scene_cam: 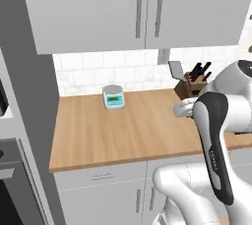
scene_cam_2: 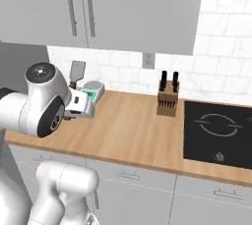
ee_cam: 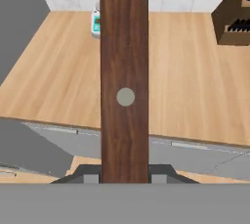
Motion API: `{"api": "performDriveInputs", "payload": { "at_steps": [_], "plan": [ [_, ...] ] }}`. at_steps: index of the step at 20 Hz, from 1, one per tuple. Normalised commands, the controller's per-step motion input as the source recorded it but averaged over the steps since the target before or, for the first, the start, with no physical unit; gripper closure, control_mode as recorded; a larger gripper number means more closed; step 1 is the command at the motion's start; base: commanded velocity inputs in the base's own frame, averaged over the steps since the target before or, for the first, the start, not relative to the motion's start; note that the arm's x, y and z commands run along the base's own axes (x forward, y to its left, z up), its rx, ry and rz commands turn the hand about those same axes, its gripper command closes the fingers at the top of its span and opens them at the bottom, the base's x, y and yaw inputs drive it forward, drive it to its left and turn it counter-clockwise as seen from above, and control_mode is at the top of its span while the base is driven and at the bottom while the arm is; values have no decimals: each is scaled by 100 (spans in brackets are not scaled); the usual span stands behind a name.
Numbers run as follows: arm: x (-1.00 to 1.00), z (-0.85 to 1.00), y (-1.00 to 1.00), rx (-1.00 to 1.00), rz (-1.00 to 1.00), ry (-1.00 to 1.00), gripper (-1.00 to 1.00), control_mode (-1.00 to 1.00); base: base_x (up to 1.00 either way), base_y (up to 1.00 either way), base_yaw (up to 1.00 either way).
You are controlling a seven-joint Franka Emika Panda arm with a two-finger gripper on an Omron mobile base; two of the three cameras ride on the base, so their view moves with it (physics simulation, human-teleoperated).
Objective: Put the mushroom and lemon wedge in the pot. Retrieve the spatula and lightly stir the vegetables in the pot.
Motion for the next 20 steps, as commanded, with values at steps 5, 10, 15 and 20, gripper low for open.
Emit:
{"api": "performDriveInputs", "payload": {
  "at_steps": [5,10,15,20],
  "plan": [
    [0,0,0,0,0,0,100,100,-53,-100,-18],
    [0,0,0,0,0,0,100,100,0,-100,-15],
    [0,0,0,0,0,0,100,100,4,-100,-11],
    [0,0,0,0,0,0,100,100,43,-100,-2]
  ]
}}
